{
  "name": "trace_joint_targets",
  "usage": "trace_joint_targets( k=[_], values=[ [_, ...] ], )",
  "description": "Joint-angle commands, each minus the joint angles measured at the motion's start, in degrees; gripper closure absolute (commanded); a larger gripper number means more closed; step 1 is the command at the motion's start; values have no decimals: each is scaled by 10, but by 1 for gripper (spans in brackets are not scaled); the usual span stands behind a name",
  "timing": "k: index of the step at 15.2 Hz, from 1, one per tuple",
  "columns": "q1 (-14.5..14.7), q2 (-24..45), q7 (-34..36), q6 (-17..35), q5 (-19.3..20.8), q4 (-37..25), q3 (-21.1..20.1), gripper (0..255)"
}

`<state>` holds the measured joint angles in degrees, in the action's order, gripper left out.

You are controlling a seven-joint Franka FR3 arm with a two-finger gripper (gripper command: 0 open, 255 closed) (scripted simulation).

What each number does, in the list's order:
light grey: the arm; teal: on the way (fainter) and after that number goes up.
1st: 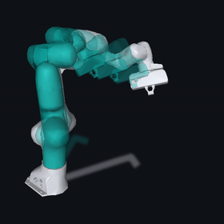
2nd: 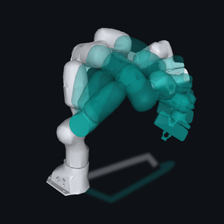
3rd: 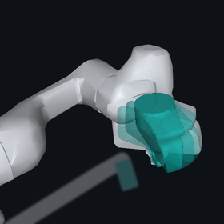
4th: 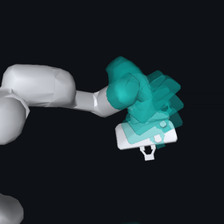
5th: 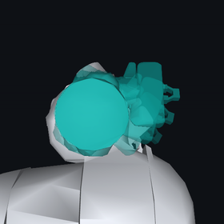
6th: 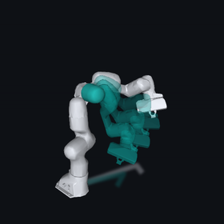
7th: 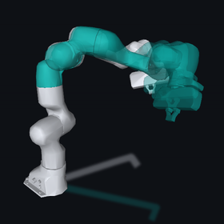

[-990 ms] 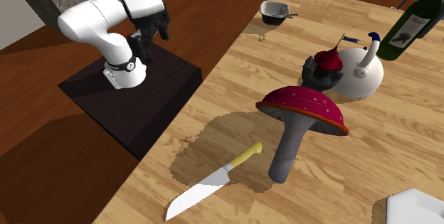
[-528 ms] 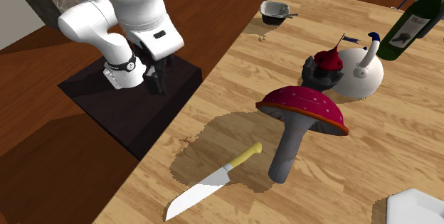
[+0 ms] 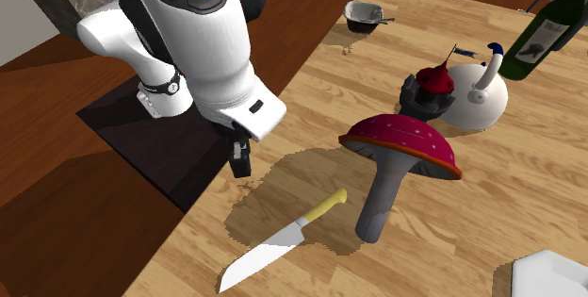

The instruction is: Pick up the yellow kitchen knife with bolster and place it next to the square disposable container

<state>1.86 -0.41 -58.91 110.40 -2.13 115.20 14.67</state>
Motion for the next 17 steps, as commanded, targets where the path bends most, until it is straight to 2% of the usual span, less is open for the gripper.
trace_joint_targets(
  k=[1,7,13,17],
  values=[
    [-2,49,-48,5,-12,-42,3,0],
    [-19,191,-164,-2,-44,-187,-10,0],
    [-39,330,-249,-35,-59,-360,-36,0],
    [-38,335,-250,-7,-61,-338,-38,0]
  ],
)
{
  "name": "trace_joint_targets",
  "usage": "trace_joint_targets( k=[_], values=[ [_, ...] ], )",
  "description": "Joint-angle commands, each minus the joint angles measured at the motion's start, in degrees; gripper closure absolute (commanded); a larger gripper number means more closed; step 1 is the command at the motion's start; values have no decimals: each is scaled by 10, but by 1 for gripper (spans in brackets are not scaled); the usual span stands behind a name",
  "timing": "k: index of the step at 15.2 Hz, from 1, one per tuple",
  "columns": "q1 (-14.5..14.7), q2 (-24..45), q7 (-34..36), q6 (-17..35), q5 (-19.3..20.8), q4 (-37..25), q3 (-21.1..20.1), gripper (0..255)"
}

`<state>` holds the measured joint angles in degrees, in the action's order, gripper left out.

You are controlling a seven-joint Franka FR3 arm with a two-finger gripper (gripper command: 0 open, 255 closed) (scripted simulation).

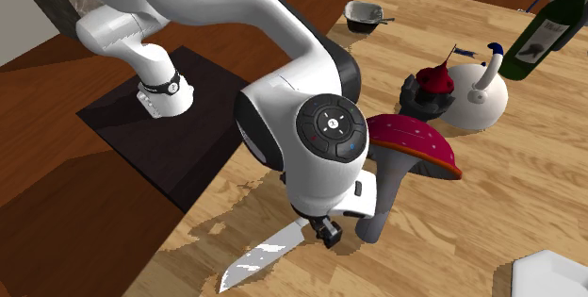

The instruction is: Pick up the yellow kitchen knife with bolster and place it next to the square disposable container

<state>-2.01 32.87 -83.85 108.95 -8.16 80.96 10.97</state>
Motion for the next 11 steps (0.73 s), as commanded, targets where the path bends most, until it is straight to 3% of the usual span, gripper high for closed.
trace_joint_targets(
  k=[1,11],
  values=[
    [1,4,-1,14,-1,10,-1,0],
    [1,9,-2,31,-2,22,-2,0]
  ],
)
